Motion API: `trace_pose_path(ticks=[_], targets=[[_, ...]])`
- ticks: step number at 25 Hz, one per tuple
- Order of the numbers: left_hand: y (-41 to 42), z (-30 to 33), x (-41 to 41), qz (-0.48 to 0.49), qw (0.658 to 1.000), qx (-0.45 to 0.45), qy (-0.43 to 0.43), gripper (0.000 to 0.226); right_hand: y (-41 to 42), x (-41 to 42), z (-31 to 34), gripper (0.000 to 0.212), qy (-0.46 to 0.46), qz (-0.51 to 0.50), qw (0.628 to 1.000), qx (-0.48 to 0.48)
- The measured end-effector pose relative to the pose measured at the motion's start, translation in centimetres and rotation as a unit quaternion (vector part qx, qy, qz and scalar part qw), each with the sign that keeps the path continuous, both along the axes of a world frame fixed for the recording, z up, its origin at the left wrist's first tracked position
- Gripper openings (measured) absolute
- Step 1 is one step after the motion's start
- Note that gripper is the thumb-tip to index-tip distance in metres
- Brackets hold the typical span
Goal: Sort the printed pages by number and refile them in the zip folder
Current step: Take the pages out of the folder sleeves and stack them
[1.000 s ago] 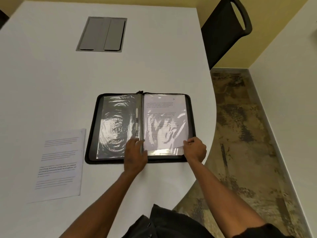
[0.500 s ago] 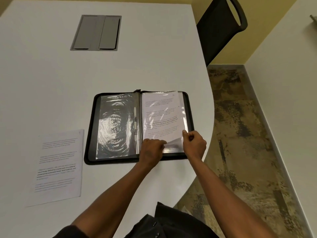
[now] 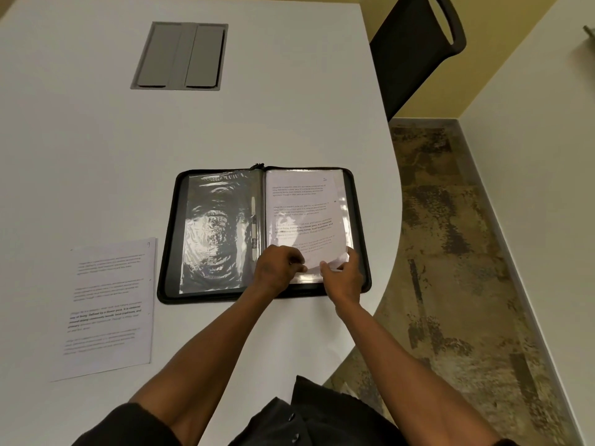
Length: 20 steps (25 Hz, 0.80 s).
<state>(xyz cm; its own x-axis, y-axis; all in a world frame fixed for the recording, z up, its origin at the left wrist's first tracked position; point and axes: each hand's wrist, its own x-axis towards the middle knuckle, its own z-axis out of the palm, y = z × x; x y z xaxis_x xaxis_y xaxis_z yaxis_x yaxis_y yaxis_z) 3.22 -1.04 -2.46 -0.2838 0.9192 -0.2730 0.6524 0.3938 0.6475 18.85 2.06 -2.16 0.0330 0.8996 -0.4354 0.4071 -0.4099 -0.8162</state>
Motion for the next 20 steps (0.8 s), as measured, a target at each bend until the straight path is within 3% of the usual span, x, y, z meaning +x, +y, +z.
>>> trace_pose_path(ticks=[5,9,20], targets=[[-0.2,-0.2,0.2,-0.008,1.000,0.002,0.004,0.018,1.1,-1.3,-1.0,0.041,0.017,-0.124,0.991,-0.049],[-0.8,-0.1,0.5,-0.004,1.000,0.010,0.008,0.021,1.5,-1.3,-1.7,0.026,-0.029,-0.134,0.989,-0.052],[-2.7,-0.4,1.0,-0.008,1.000,0.011,-0.010,0.022,-4.8,2.7,-2.2,0.034,-0.023,-0.078,0.995,-0.062]])
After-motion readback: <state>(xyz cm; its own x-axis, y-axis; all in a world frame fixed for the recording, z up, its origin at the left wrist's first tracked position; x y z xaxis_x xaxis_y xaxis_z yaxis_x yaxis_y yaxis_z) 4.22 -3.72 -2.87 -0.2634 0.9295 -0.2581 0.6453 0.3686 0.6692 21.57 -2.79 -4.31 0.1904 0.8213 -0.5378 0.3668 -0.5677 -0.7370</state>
